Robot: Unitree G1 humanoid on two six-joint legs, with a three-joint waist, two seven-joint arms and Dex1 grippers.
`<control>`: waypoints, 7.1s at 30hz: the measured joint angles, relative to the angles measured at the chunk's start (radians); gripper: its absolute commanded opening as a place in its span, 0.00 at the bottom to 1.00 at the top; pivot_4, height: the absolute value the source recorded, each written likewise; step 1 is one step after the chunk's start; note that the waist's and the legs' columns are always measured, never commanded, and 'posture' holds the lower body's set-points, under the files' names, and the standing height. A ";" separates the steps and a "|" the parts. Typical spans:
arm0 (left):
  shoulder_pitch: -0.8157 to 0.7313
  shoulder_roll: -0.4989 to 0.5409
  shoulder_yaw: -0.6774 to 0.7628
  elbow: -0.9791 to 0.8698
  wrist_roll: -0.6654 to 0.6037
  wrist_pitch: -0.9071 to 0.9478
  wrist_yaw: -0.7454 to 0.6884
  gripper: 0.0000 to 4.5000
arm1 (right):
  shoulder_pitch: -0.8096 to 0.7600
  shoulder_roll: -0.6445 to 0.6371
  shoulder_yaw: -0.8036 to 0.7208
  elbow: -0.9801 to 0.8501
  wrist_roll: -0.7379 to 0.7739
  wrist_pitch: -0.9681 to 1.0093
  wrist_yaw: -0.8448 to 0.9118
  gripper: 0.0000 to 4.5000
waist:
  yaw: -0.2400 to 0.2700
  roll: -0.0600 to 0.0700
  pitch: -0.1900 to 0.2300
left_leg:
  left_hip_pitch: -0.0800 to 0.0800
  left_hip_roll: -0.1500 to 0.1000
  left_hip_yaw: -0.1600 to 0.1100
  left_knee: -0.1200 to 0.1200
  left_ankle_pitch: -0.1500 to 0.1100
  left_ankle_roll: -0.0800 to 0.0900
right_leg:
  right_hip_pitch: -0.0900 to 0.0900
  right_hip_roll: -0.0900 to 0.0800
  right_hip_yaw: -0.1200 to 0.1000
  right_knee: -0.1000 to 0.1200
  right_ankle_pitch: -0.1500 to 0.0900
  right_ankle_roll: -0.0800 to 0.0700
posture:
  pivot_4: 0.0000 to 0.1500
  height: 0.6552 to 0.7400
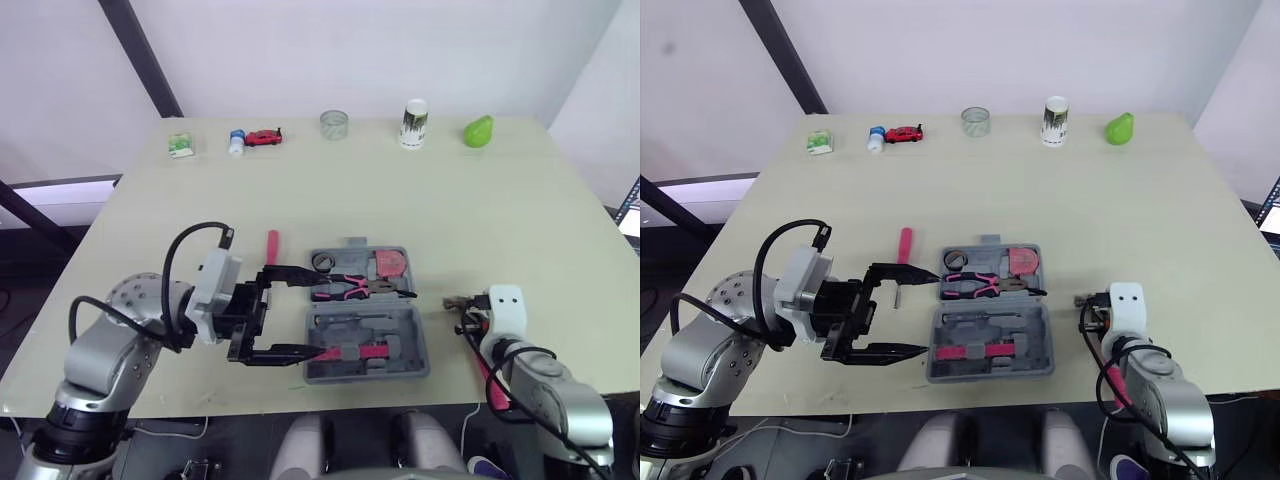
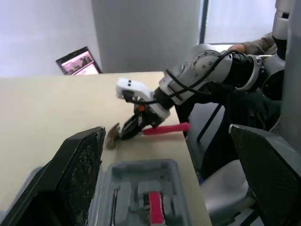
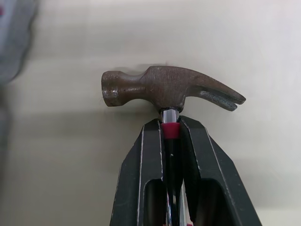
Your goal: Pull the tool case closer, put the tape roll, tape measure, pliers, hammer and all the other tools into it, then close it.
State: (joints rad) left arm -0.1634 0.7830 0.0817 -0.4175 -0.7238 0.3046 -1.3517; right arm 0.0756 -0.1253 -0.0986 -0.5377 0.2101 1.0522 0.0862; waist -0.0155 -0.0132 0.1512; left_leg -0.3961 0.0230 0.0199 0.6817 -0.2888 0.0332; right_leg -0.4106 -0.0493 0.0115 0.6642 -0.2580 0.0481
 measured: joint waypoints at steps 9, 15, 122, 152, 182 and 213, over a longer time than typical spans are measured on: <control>-0.033 -0.004 -0.015 0.020 0.000 0.015 -0.006 1.00 | -0.051 0.034 0.002 0.030 -0.012 0.007 -0.039 0.00 | -0.001 0.000 0.000 | 0.000 0.000 0.001 0.000 0.000 0.000 | 0.000 0.000 0.001 0.000 0.000 0.000 | 1.00 1.00; -0.045 -0.005 -0.015 0.020 0.000 0.019 0.002 1.00 | -0.103 0.058 0.003 0.107 -0.029 -0.046 -0.061 0.00 | 0.001 0.000 0.000 | 0.000 0.000 0.000 0.000 0.000 0.000 | 0.000 0.000 0.000 0.000 0.000 0.000 | 1.00 1.00; 0.108 -0.033 0.116 -0.100 -0.026 0.013 0.209 1.00 | -0.847 -0.886 0.688 0.952 -0.182 -1.168 1.501 0.01 | -0.010 0.006 0.014 | 0.000 0.000 0.000 0.002 0.001 -0.002 | 0.000 -0.006 0.001 0.001 0.001 0.000 | 1.00 1.00; 0.031 -0.064 0.051 -0.033 -0.022 0.011 0.148 1.00 | -0.373 -0.335 -0.037 0.120 -0.009 0.556 0.347 0.01 | 0.004 0.006 0.013 | -0.002 -0.001 -0.001 0.002 0.001 -0.001 | 0.000 -0.002 -0.001 0.000 0.001 0.001 | 1.00 1.00; 0.051 -0.074 0.035 0.015 0.002 -0.052 0.090 1.00 | -0.305 -0.384 -0.065 0.079 0.220 0.320 0.238 0.45 | 0.001 0.002 0.011 | -0.002 -0.001 0.000 0.002 0.001 -0.001 | 0.000 0.000 0.000 -0.001 0.001 0.002 | 1.00 1.00; -0.037 -0.074 0.024 0.016 0.012 0.018 0.135 1.00 | 0.005 -0.289 -0.018 0.320 0.087 -0.548 0.373 0.45 | 0.003 0.002 0.011 | -0.001 -0.001 0.000 0.003 0.001 -0.001 | 0.000 0.000 0.001 0.000 0.002 0.002 | 1.00 1.00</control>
State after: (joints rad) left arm -0.2008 0.7093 0.1062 -0.4020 -0.7114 0.3230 -1.2164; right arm 0.0802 -0.4147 -0.1162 -0.2174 0.2972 0.5046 0.4594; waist -0.0126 -0.0114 0.1620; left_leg -0.3968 0.0225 0.0202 0.6842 -0.2882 0.0322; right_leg -0.4101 -0.0495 0.0127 0.6641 -0.2562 0.0504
